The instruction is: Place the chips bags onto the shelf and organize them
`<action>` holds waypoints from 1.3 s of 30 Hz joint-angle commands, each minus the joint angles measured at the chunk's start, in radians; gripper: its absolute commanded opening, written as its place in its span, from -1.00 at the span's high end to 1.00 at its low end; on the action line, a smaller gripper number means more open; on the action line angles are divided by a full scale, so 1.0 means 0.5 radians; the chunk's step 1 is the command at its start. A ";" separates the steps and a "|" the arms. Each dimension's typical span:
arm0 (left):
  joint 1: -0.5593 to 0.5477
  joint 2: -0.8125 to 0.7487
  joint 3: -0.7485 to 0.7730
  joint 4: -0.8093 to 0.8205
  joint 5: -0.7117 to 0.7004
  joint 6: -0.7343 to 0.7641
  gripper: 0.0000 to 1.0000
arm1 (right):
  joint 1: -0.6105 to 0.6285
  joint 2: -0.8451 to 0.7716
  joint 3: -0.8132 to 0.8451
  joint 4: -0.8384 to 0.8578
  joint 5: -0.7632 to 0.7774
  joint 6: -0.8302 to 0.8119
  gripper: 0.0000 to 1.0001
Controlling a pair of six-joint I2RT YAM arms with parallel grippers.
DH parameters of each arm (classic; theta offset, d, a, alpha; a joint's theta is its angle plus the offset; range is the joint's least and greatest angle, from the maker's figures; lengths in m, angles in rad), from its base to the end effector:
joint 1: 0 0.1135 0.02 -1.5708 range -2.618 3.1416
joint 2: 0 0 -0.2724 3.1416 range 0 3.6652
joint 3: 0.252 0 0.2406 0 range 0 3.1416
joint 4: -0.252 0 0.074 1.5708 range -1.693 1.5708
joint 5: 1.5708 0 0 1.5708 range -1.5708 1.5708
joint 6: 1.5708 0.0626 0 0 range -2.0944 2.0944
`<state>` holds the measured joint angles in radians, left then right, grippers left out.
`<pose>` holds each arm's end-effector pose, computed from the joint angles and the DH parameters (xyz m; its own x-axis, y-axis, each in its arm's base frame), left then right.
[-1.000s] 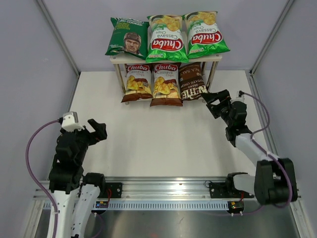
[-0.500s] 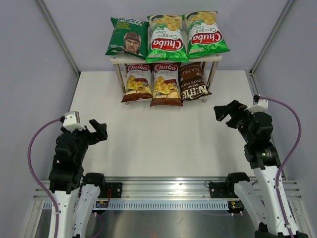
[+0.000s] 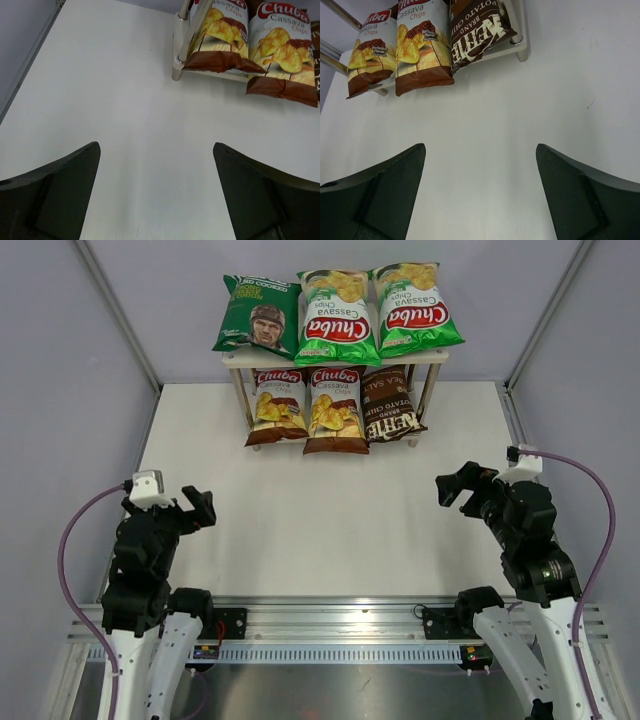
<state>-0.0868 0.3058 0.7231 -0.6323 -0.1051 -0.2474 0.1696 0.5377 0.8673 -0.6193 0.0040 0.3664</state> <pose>0.0823 -0.0006 0.3157 -0.2022 -0.2268 -0.9527 -0.0674 0.9737 -0.2175 0.1163 0.0197 0.3462 -0.3220 0.3083 -0.8951 -0.0532 0.9381 0.3423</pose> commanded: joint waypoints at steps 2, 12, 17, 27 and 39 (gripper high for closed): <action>-0.072 -0.065 -0.087 0.163 -0.136 0.136 -0.98 | 0.133 -0.020 0.146 -0.050 0.262 -0.180 -0.99; -0.090 -0.188 -0.136 0.188 -0.038 0.160 -0.98 | 0.146 -0.143 0.146 -0.096 0.326 -0.263 -0.99; -0.099 -0.268 -0.142 0.179 -0.020 0.157 -0.98 | 0.149 -0.247 0.082 -0.084 0.345 -0.282 -0.99; -0.099 -0.351 -0.155 0.179 0.017 0.157 -0.98 | 0.149 -0.342 0.030 -0.084 0.425 -0.233 -0.99; -0.099 -0.369 -0.158 0.188 0.060 0.170 -0.98 | 0.149 -0.348 -0.007 -0.059 0.406 -0.208 -0.99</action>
<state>-0.1322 0.1318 0.6468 -0.5816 -0.1005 -0.1829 0.2359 0.3668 0.8627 -0.6781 0.1909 0.2581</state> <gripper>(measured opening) 0.987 0.993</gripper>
